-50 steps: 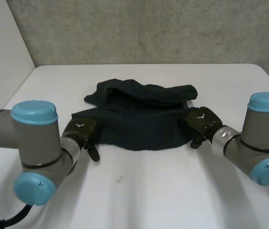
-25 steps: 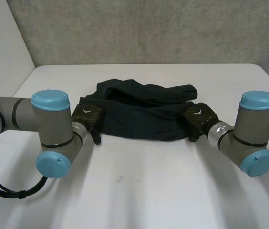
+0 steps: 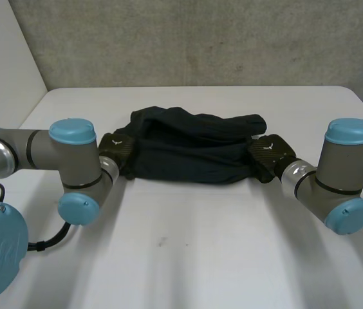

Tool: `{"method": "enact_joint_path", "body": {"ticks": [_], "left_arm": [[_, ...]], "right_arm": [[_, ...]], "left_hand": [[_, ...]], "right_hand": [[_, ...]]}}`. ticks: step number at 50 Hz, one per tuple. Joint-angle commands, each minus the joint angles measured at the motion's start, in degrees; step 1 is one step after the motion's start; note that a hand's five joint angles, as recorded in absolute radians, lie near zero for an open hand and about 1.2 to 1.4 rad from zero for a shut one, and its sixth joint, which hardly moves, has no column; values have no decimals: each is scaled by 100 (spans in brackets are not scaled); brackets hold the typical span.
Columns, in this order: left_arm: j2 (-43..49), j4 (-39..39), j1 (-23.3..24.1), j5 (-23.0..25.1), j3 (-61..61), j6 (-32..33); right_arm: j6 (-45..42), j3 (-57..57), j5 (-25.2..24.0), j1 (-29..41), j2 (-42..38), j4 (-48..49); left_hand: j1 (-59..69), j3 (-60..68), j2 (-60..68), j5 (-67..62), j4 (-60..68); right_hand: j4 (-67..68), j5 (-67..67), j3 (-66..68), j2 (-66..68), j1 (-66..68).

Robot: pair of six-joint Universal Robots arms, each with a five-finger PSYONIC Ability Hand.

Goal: Fold the shorts.

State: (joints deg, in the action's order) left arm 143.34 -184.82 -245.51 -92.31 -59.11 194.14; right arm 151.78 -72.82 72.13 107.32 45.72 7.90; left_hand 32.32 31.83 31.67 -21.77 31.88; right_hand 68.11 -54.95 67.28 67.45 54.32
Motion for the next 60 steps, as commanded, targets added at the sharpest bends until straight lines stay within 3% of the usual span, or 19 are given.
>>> {"method": "enact_joint_path", "body": {"ticks": [1,4,10,19,27,33,41,49,55,60], "left_arm": [[106,-98,-102,240,145,212],[98,-98,-146,328,127,239],[-410,305,-111,346,-100,221],[-2772,2096,-41,355,-1242,239],[-4234,2924,-129,363,-2331,256],[-4604,3119,-120,363,-3220,256],[-4429,2935,-94,328,-4003,309],[-3314,2214,-111,205,-2986,748],[-2751,1818,29,-251,-869,1117],[-2513,1292,143,-340,986,1118]], "right_arm": [[-8,-13,3,0,7,-8],[-17,-22,12,0,33,-17],[-35,-119,117,-9,480,-314],[-131,-197,144,-53,1728,-1746],[-500,-795,240,8,3082,-2899],[-1237,-1786,249,26,3496,-3382],[-1801,-2412,328,52,3216,-3418],[-1653,-1580,556,105,2495,-2963],[-1038,-53,1012,272,2179,-2391],[-773,1435,1286,351,2064,-1925]], "left_hand": [[3066,3115,3131,-3121,3111],[4762,4811,4827,-4817,4807],[4768,4817,4833,-4823,4812],[4768,4817,4833,-4823,4812],[4768,4817,4833,-4823,4812],[4768,4817,4833,-4823,4812],[4768,4817,4833,-4823,4812],[4768,4817,4833,-4823,4812],[4768,4817,4833,-4823,4812],[4768,4817,4833,-4823,4812]], "right_hand": [[1189,-1505,1272,1255,2568],[1189,-1505,1272,1255,2568],[1189,-1505,1272,1255,2568],[1189,-1505,1272,1255,2568],[1189,-1505,1272,1255,2568],[1189,-1505,1272,1255,2568],[1189,-1505,1272,1255,2568],[1189,-1505,1272,1255,2568],[1189,-1505,1272,1255,2568],[1189,-1505,1272,1255,2568]]}}
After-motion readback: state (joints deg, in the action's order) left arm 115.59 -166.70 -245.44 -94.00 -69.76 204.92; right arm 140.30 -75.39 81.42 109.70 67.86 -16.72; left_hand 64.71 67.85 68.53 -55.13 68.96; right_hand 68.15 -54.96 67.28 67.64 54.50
